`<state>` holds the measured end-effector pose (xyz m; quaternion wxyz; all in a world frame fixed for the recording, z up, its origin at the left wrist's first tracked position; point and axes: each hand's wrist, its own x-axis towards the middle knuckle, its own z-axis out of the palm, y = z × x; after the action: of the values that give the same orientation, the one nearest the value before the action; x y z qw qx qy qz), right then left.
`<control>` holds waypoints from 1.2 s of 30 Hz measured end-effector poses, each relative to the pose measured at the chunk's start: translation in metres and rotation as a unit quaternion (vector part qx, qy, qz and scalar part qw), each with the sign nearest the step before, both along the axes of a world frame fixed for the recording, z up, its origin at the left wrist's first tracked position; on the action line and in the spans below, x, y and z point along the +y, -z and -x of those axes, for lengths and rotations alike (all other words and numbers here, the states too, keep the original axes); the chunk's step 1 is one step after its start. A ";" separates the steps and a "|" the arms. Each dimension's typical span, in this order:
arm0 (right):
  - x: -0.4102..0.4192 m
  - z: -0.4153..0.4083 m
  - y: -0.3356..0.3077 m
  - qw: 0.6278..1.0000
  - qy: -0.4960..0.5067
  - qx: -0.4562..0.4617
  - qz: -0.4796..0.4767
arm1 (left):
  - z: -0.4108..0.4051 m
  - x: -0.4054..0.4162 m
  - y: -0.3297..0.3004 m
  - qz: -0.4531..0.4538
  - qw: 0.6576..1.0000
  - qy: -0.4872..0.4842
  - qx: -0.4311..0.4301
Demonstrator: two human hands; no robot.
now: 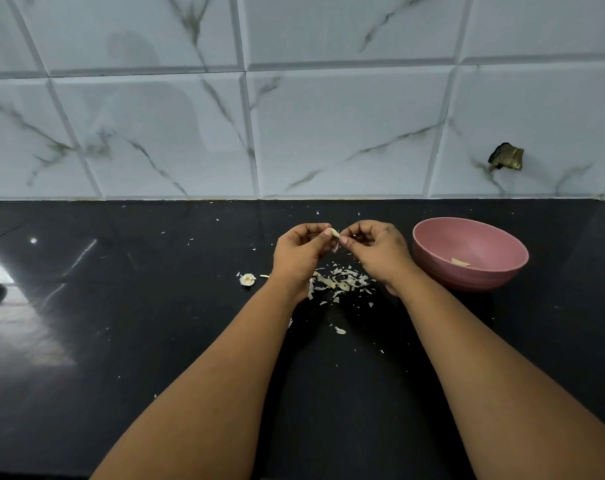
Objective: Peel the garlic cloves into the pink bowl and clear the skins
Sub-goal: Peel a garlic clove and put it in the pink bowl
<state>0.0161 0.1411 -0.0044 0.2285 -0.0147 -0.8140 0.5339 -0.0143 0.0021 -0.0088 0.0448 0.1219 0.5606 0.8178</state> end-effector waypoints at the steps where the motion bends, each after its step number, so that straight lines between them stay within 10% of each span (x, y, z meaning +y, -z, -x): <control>1: 0.000 0.000 0.000 1.000 -0.006 -0.003 -0.004 | 0.000 -0.001 0.000 -0.002 1.000 0.002 0.001; 8: -0.006 -0.002 -0.006 0.993 -0.060 -0.037 0.092 | -0.001 -0.004 -0.004 -0.073 0.992 0.079 -0.067; 21: 0.001 -0.008 -0.013 0.849 -0.251 -0.105 0.452 | -0.007 -0.012 -0.016 -0.144 0.956 0.216 -0.139; 25: -0.001 -0.002 -0.008 0.989 -0.027 -0.094 0.114 | -0.005 -0.008 -0.012 -0.118 0.974 0.159 -0.111; 29: 0.007 -0.003 -0.005 0.977 0.066 -0.042 -0.201 | -0.002 -0.005 -0.005 -0.058 0.994 0.086 -0.042; 36: 0.008 -0.004 -0.009 0.991 0.062 0.020 -0.114 | 0.003 -0.002 0.002 -0.031 0.999 0.029 -0.013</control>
<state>0.0205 0.1493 0.0051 0.2772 -0.0282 -0.8623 0.4229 -0.0174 0.0000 -0.0105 0.0716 0.1291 0.5307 0.8346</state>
